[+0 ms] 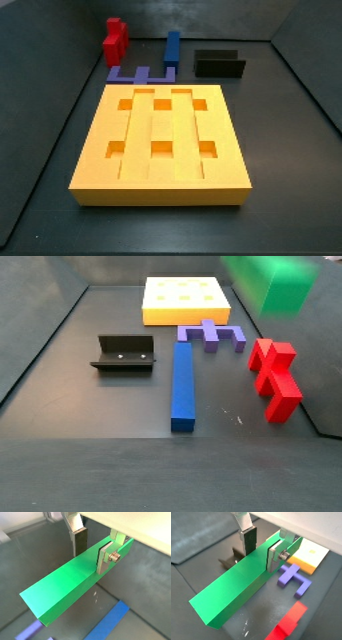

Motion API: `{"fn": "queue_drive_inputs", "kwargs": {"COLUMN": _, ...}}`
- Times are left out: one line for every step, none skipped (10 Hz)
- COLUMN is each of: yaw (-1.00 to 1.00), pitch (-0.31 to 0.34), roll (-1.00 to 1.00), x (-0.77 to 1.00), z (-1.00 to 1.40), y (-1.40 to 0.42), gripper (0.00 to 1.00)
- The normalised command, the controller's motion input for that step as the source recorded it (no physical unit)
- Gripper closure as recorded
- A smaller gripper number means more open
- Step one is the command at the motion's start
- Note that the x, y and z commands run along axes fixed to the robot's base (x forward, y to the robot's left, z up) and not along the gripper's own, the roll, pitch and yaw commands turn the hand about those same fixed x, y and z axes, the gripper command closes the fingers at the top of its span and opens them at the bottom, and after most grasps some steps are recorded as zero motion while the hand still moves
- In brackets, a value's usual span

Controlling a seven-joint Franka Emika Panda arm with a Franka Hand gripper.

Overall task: Pick up the green object. Move up. Move to above the board. Insert the green object.
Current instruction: Move to above the board.

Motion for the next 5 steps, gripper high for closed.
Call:
{"fn": "queue_drive_inputs", "kwargs": {"yaw": 0.01, "pitch": 0.070, "roll": 0.01, "x": 0.02, "z": 0.49, "y": 0.00, "gripper": 1.00}}
{"fn": "queue_drive_inputs", "kwargs": {"yaw": 0.01, "pitch": 0.059, "roll": 0.01, "x": 0.05, "z": 0.21, "y": 0.01, "gripper": 1.00}}
{"fn": "queue_drive_inputs", "kwargs": {"yaw": 0.01, "pitch": 0.069, "roll": 0.00, "x": 0.03, "z": 0.17, "y": 0.00, "gripper": 1.00}}
{"fn": "queue_drive_inputs", "kwargs": {"yaw": -0.07, "pitch": 0.350, "roll": -0.03, "x": 0.27, "z": 0.17, "y": -1.40, "gripper": 1.00}}
{"fn": "queue_drive_inputs", "kwargs": {"yaw": -0.07, "pitch": 0.333, "roll": -0.02, "x": 0.26, "z": 0.15, "y": -1.40, "gripper": 1.00}}
